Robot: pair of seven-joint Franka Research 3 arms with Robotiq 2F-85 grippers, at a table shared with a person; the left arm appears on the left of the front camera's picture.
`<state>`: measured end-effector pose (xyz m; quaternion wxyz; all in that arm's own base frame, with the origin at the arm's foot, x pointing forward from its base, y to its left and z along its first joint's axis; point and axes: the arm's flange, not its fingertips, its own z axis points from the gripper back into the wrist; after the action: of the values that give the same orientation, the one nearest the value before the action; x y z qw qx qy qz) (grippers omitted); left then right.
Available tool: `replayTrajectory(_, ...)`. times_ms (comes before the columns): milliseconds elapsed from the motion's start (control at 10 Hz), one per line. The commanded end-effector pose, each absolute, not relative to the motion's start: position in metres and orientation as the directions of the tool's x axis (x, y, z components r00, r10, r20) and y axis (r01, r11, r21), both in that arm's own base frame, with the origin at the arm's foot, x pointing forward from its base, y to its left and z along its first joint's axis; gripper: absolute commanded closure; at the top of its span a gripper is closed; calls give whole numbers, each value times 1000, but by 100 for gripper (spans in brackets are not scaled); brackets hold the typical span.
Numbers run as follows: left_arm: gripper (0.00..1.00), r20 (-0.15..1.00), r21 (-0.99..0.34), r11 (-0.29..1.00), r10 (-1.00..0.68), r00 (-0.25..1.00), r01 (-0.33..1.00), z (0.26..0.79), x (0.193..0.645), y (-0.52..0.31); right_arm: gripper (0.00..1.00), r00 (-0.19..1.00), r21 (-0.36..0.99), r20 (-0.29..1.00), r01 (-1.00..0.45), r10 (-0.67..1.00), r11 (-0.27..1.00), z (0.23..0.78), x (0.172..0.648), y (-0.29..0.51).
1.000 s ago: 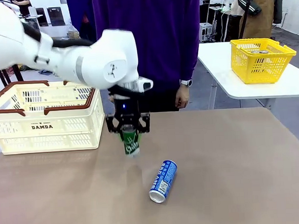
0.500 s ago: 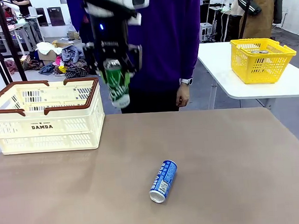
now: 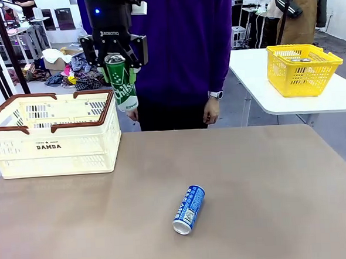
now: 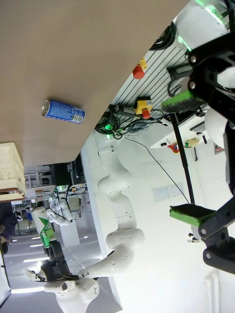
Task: Place the drinks into the Shopping basket.
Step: Pick up one drink and place it into the Shopping basket.
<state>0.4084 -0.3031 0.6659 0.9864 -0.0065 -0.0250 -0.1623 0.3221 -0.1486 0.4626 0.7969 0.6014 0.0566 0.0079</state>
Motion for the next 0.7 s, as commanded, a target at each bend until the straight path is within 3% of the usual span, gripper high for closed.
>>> replayTrajectory(0, 100, 65, -8, 948, -316, 947, 317, 671, 403, -305, 0, 992, 958, -96, 69, 83, 279, 467, 320, -149)
replayTrajectory(200, 100, 52, -4, 943, -333, 942, 333, 666, 404, -309, 0, 992, 958, -96, 69, 83, 279, 467, 320, -149)
replayTrajectory(300, 100, 40, -39, 964, -260, 965, 261, 682, 427, -278, 0, 992, 958, -96, 69, 83, 279, 467, 320, -149)
replayTrajectory(400, 100, 106, -99, 992, -69, 992, 80, 702, 458, -225, 0, 992, 958, -96, 69, 83, 279, 467, 320, -149)
replayTrajectory(600, 100, 162, -249, 962, 157, 974, -113, 707, 499, -132, 0, 992, 958, -96, 69, 83, 279, 467, 320, -149)
